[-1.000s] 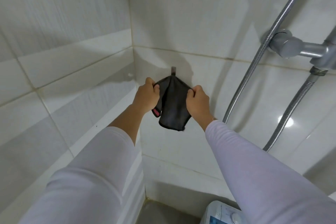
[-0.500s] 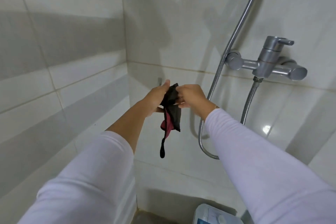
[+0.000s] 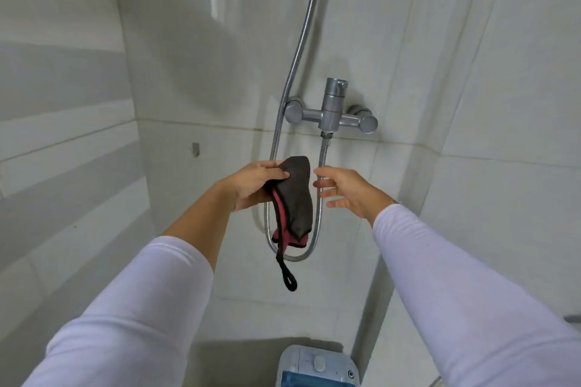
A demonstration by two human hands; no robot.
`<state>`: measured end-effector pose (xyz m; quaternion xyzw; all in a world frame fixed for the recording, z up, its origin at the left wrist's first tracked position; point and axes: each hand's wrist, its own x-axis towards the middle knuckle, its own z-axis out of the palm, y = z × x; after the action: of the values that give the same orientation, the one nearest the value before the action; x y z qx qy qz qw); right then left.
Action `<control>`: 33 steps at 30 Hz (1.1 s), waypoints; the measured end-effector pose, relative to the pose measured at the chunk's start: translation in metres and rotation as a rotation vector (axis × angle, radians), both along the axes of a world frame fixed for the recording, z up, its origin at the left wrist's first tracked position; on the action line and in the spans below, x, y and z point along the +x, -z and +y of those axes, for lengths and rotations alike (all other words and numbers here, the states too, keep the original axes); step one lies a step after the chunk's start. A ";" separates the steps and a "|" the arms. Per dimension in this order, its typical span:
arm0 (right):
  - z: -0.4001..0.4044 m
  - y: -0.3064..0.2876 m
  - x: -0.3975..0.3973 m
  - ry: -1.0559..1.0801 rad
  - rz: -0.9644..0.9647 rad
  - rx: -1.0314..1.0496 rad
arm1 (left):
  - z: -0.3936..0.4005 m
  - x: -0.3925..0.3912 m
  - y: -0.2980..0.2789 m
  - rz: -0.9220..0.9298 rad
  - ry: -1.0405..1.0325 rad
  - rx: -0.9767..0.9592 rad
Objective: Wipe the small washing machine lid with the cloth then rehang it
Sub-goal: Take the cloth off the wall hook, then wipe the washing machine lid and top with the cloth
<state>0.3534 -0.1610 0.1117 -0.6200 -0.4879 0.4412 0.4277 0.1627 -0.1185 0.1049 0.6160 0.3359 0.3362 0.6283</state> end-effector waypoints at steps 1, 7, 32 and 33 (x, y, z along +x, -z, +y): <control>-0.008 0.007 0.014 -0.048 -0.015 -0.065 | -0.003 0.009 -0.002 -0.014 0.023 0.006; -0.044 0.032 0.069 -0.112 0.052 -0.095 | -0.018 0.062 -0.001 -0.035 0.142 -0.032; -0.078 0.070 0.130 0.441 0.203 0.109 | -0.043 0.163 0.057 0.194 0.093 -0.409; -0.077 0.074 0.132 0.421 0.230 0.096 | -0.041 0.165 0.059 0.212 0.107 -0.379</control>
<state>0.4855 -0.2383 0.0381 -0.6326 -0.3163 0.3865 0.5920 0.3273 -0.1593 0.0459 0.5356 0.4241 0.1666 0.7110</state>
